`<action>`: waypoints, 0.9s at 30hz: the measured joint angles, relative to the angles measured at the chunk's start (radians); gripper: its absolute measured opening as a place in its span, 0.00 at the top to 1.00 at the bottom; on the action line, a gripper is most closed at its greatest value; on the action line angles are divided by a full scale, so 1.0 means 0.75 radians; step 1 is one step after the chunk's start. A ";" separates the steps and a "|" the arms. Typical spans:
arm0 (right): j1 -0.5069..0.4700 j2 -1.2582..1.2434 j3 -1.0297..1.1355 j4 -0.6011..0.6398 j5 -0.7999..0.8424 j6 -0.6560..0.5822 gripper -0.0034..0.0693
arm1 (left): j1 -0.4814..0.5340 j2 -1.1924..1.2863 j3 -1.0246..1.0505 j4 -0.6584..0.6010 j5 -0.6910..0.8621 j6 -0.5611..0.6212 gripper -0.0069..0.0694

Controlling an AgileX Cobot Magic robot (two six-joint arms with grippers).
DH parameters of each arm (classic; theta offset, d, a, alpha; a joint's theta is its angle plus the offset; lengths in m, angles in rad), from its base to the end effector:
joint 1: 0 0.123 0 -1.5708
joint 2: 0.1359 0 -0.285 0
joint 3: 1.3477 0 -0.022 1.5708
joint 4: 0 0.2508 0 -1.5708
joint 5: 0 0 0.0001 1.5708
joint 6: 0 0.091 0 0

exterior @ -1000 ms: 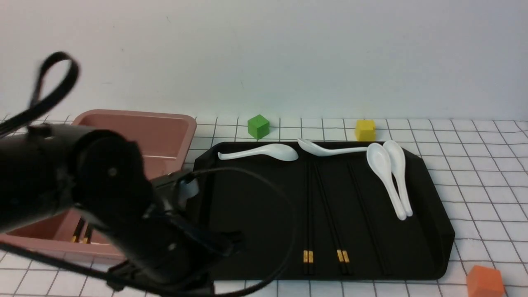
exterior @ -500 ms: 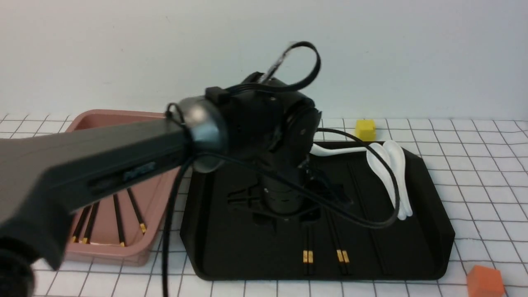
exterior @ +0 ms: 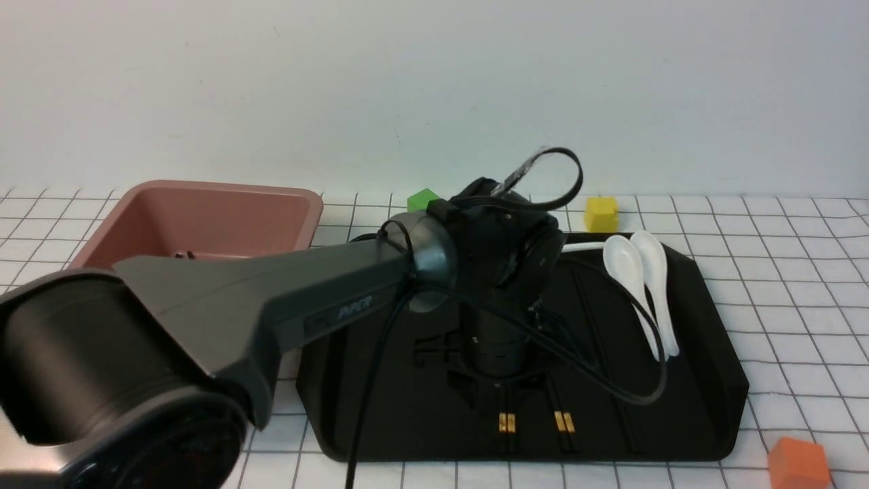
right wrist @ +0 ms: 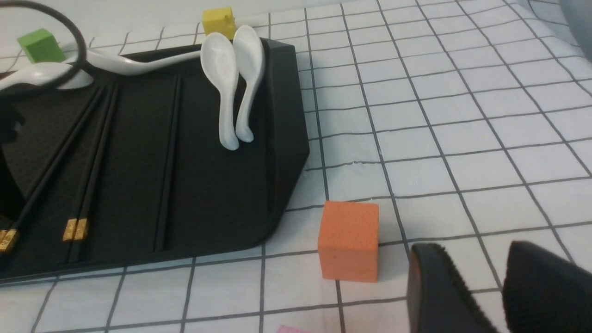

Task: On white black tablecloth take chopsticks from black tray and put them in box.
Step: 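Reach over to the black tray and grasp a pair of chopsticks with the left gripper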

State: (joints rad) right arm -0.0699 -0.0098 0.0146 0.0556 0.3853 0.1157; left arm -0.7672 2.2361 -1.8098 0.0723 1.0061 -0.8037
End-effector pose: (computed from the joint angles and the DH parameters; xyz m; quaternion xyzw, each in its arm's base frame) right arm 0.0522 -0.0017 0.1742 0.0891 0.8006 0.0372 0.5914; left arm 0.3414 -0.3214 0.1701 -0.0023 0.9931 -0.0566 0.1025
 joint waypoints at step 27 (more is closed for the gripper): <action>0.000 0.000 0.000 0.000 0.000 0.000 0.62 | 0.000 0.052 -0.021 -0.058 -0.004 0.284 0.75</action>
State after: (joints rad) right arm -0.0699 -0.0098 0.0146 0.0556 0.3853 0.1157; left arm -0.7672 2.2752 -1.8255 0.0284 1.0027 -0.5908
